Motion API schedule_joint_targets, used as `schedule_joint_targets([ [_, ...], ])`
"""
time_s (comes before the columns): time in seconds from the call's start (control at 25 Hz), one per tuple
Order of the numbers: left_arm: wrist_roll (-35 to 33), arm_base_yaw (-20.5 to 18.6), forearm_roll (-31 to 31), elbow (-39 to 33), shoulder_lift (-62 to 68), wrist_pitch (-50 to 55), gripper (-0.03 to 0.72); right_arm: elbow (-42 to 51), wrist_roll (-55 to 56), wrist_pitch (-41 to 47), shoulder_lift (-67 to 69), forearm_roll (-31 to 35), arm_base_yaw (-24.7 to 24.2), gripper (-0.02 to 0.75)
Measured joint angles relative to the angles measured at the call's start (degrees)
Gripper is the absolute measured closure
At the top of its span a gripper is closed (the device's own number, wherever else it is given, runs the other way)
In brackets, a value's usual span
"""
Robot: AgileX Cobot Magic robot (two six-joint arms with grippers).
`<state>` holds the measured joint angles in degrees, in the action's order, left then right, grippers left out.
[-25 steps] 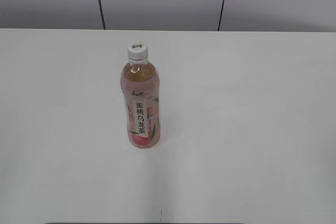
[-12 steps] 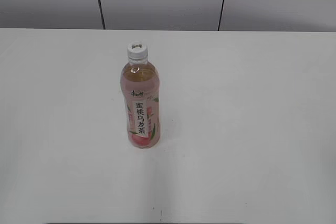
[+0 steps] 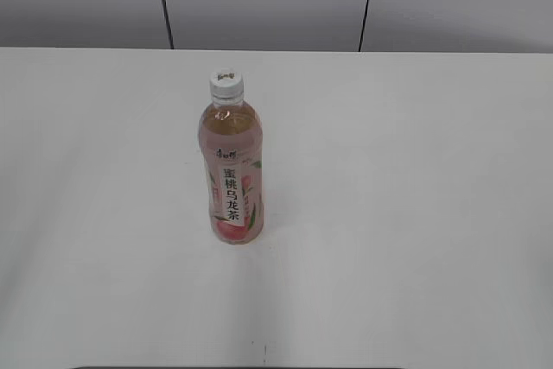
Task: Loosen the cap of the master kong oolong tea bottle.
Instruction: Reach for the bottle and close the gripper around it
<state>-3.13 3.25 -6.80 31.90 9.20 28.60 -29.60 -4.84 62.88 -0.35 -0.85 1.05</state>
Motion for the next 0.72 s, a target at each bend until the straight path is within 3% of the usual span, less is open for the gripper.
schedule_joint_targets([
  [0.28, 0.0, 0.0, -5.5, -1.6, 21.0, -16.3, 0.255, 0.0, 0.0, 0.0, 0.0, 0.0, 0.0, 0.207],
  [0.44, 0.0, 0.0, -4.3, -1.6, 31.7, -28.3, 0.255, 0.0, 0.0, 0.0, 0.0, 0.0, 0.0, 0.207],
  [0.72, 0.0, 0.1, -1.4, -1.7, 46.2, -40.0, 0.255, 0.0, 0.0, 0.0, 0.0, 0.0, 0.0, 0.207],
])
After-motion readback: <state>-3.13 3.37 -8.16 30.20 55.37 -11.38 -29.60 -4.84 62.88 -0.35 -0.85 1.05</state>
